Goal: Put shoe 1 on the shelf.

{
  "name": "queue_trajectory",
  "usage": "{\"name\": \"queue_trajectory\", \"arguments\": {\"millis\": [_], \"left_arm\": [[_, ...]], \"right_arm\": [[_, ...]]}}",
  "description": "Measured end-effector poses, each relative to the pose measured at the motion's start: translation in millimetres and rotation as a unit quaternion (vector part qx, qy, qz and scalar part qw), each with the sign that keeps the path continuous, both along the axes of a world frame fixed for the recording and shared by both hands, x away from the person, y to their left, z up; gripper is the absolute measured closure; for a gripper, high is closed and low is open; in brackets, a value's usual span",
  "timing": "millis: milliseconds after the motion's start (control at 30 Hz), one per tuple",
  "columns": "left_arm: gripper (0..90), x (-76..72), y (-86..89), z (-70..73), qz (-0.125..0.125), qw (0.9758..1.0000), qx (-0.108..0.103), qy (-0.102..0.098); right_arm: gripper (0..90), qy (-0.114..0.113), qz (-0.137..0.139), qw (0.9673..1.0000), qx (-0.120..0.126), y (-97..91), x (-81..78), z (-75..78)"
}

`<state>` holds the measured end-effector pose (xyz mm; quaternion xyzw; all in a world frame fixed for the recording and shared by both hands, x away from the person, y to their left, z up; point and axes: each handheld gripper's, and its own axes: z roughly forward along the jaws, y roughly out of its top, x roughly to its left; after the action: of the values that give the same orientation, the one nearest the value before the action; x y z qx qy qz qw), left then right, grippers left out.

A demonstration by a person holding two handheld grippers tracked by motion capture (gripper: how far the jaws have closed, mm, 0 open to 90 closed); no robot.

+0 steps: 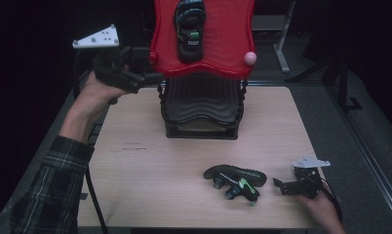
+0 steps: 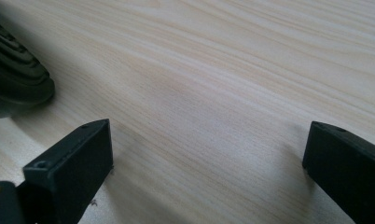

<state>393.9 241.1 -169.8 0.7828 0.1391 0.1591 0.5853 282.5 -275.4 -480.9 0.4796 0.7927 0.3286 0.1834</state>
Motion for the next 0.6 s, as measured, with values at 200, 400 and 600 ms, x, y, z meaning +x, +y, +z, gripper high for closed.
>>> {"name": "queue_trajectory", "arguments": {"millis": [200, 400, 600], "left_arm": [[1.2, -20.6, 8.2, -30.4, 0.004, 1.0, 0.002, 0.005], [1.2, -32.7, 19.8, -62.5, 0.013, 0.9997, 0.006, 0.018], [1.2, -42.2, 31.6, -100.6, 0.027, 0.9989, 0.01, 0.038]], "right_arm": [[1.1, 0.0, 0.0, 1.0, 0.0, 0.1, 0.0, -0.1], [1.1, 0.0, -0.003, 1.0, 0.001, 0.0, 0.1, 0.0], [1.1, -0.001, -0.002, 1.0, 0.001, -0.1, 0.2, 0.0]]}}
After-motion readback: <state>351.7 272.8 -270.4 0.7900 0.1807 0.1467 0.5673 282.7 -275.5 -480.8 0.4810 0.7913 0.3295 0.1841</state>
